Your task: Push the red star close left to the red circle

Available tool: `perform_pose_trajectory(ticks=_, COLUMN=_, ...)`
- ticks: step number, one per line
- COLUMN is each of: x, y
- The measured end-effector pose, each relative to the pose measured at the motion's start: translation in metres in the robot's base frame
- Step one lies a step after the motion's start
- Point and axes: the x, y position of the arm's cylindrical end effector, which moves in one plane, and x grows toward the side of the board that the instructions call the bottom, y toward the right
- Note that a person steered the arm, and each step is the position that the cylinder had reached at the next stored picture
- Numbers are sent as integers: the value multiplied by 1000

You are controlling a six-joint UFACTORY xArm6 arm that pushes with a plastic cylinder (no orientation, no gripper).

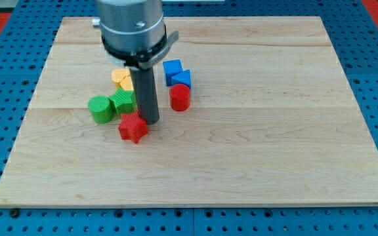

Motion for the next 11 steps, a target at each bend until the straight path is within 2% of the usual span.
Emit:
perform_pose_trajectory(ticks=2, x=68, y=23)
perform_pose_trajectory(ticks=3, x=103, y=-26)
perform_pose_trajectory(ticks=4, x=88, y=-57)
perform_pose_trajectory(ticks=6, x=1, y=-32)
perform_pose_trajectory(ticks=8, x=-5, y=-30)
perform_pose_trajectory(ticks=10, x=-46, y=7)
perform_pose_trajectory(ticks=11, x=-46, y=-12)
